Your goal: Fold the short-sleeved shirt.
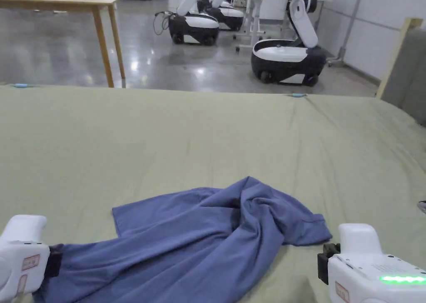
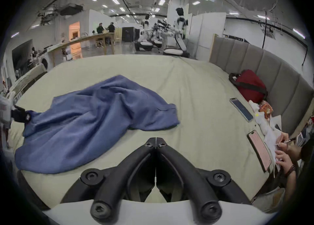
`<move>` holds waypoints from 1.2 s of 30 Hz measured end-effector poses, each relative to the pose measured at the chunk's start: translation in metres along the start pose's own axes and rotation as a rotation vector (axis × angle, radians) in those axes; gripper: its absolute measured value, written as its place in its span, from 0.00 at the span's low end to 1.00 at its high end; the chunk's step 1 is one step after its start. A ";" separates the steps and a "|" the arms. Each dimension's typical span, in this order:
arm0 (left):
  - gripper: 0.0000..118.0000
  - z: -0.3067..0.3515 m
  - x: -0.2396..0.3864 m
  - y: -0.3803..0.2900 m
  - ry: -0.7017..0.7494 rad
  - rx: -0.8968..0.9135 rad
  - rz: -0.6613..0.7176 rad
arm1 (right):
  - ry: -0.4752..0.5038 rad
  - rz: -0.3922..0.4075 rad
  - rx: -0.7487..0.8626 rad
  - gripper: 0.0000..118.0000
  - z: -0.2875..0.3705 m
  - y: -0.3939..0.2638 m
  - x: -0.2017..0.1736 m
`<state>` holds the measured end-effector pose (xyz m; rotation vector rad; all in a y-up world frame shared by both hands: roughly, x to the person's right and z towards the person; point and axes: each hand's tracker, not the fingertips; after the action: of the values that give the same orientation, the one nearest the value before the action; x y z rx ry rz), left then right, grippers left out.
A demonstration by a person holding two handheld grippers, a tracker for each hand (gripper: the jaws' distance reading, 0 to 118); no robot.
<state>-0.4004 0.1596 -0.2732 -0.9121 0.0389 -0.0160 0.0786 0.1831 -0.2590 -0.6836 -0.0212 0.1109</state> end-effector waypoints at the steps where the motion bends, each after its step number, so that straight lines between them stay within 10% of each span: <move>1: 0.02 -0.001 0.000 0.001 0.002 -0.001 -0.005 | -0.021 -0.002 -0.017 0.01 -0.008 0.006 0.006; 7: 0.02 -0.010 -0.003 -0.001 -0.017 -0.025 0.024 | 0.014 -0.026 -0.092 0.03 -0.074 0.065 0.047; 8: 0.02 -0.010 -0.002 -0.001 -0.020 -0.029 0.024 | 0.029 -0.026 -0.095 0.17 -0.083 0.071 0.050; 10: 0.02 -0.012 -0.006 0.000 -0.022 -0.031 0.027 | 0.100 -0.023 -0.192 0.86 -0.111 0.082 0.055; 11: 0.02 -0.012 -0.005 0.000 -0.023 -0.033 0.030 | 0.107 -0.018 -0.243 1.00 -0.123 0.083 0.054; 17: 0.02 -0.016 -0.006 0.001 -0.022 -0.035 0.044 | 0.013 0.105 -0.320 0.88 -0.159 0.072 0.050; 20: 0.02 -0.014 -0.005 0.001 -0.021 -0.034 0.049 | 0.119 -0.025 -0.351 0.49 -0.149 0.073 0.058; 21: 0.02 -0.013 -0.008 0.001 -0.022 -0.032 0.056 | 0.092 0.015 -0.308 0.11 -0.136 0.078 0.055; 22: 0.02 -0.010 -0.008 0.002 -0.020 -0.029 0.063 | 0.102 0.038 -0.263 0.02 -0.127 0.081 0.053; 23: 0.02 -0.003 -0.008 0.002 0.001 0.020 0.082 | 0.002 0.065 -0.228 0.02 -0.118 0.082 0.053; 36: 0.02 0.162 -0.077 0.096 0.167 0.335 0.122 | 0.096 0.045 0.100 0.02 0.049 0.174 0.088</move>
<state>-0.4708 0.3488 -0.2484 -0.5708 0.2405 0.0143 0.1464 0.3576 -0.3328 -0.5887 0.0914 0.1215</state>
